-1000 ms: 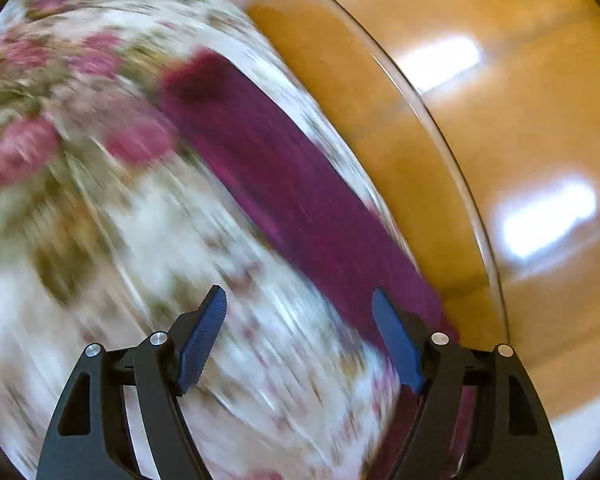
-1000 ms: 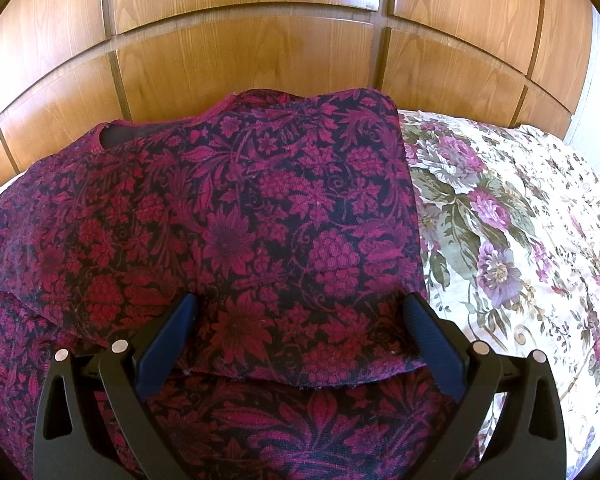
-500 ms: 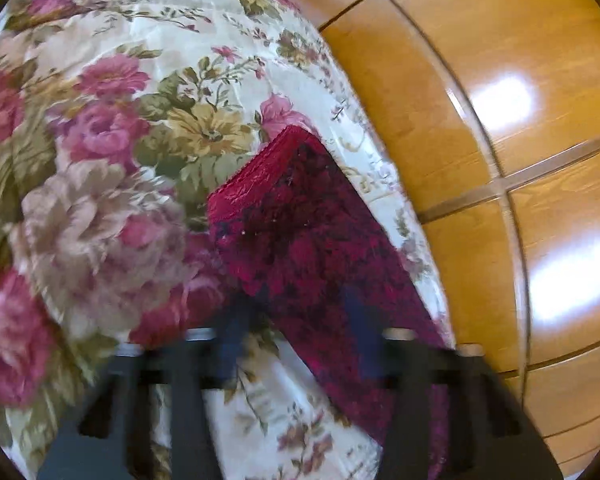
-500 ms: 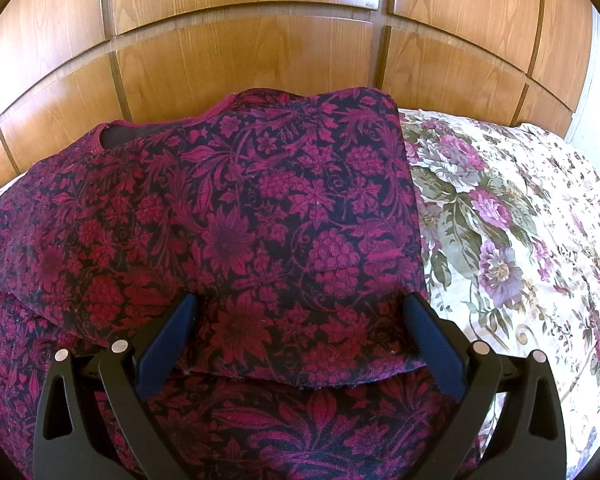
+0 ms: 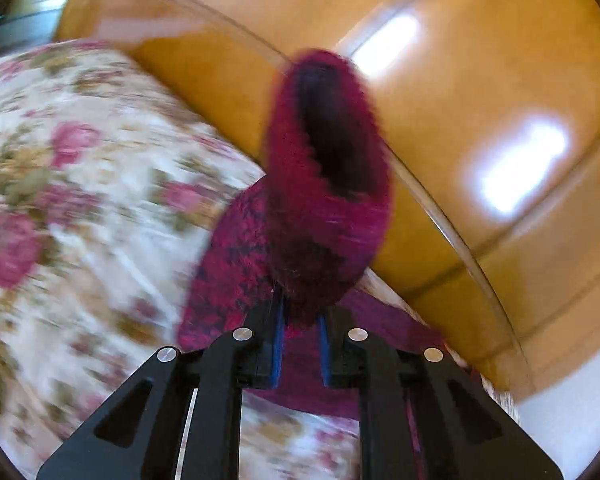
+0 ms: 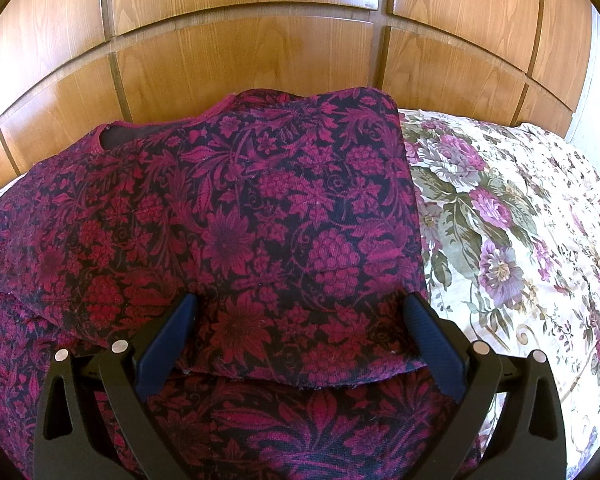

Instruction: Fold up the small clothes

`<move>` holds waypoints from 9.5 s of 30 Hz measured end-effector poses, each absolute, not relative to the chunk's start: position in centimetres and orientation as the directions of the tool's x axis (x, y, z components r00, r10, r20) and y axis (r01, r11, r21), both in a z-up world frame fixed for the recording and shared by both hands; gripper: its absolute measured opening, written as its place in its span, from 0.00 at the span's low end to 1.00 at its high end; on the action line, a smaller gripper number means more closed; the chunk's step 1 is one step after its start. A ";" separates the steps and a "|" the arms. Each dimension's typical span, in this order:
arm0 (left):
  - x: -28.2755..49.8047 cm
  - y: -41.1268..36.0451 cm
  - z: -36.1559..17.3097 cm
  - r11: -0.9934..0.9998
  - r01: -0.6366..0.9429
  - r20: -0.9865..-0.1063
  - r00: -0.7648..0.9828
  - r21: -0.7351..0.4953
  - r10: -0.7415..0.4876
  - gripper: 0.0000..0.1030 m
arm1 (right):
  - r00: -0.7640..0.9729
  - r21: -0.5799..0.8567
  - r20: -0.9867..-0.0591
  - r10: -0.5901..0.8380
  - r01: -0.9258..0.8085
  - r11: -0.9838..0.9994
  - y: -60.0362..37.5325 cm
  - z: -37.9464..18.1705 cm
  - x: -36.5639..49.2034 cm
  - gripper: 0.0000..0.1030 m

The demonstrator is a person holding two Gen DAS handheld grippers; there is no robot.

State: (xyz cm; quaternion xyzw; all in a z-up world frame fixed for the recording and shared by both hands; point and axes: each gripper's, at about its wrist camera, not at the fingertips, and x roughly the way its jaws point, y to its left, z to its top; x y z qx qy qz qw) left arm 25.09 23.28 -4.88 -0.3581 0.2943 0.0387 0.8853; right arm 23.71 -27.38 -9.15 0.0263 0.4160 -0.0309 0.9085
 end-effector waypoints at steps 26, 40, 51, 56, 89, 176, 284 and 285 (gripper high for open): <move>22.4 6.7 -6.5 0.896 -0.031 -0.600 0.753 -0.444 -0.271 0.68 | 0.642 0.043 -0.767 -0.022 0.085 0.995 -27.4 -8.9 24.2 0.98; 19.2 5.5 -11.8 0.873 -0.069 -0.651 0.696 -0.482 -0.304 0.68 | 0.443 0.430 -0.706 0.552 -0.351 0.832 -12.4 -2.5 27.2 0.77; 19.6 5.8 -13.0 0.855 -0.091 -0.643 0.701 -0.511 -0.310 0.68 | 0.383 0.356 -0.792 0.476 -0.344 0.869 -2.6 -5.1 31.0 0.11; 19.5 6.4 -12.7 0.832 -0.094 -0.635 0.695 -0.547 -0.339 0.68 | 0.523 0.304 -0.725 0.449 -0.342 0.889 -5.1 -1.3 29.3 0.10; 28.4 6.8 -11.8 0.944 -0.283 -0.817 0.576 -0.170 0.026 0.68 | 0.657 0.175 -0.753 0.009 0.186 0.967 -31.2 -5.5 25.5 0.04; 15.1 -1.8 -3.3 0.999 0.032 -0.602 0.797 -0.043 -0.051 0.79 | 0.725 -0.122 -0.681 -0.102 0.024 0.992 -25.0 -7.0 25.5 0.95; 7.7 8.9 -11.2 0.761 0.110 -0.633 0.486 -0.639 -0.602 0.26 | 0.576 0.473 -0.720 0.386 -0.001 0.881 -36.6 -4.6 1.1 0.24; 6.3 9.2 -11.3 0.752 0.104 -0.631 0.477 -0.651 -0.611 0.26 | 0.568 0.473 -0.725 0.391 -0.002 0.881 -36.6 -4.6 0.2 0.24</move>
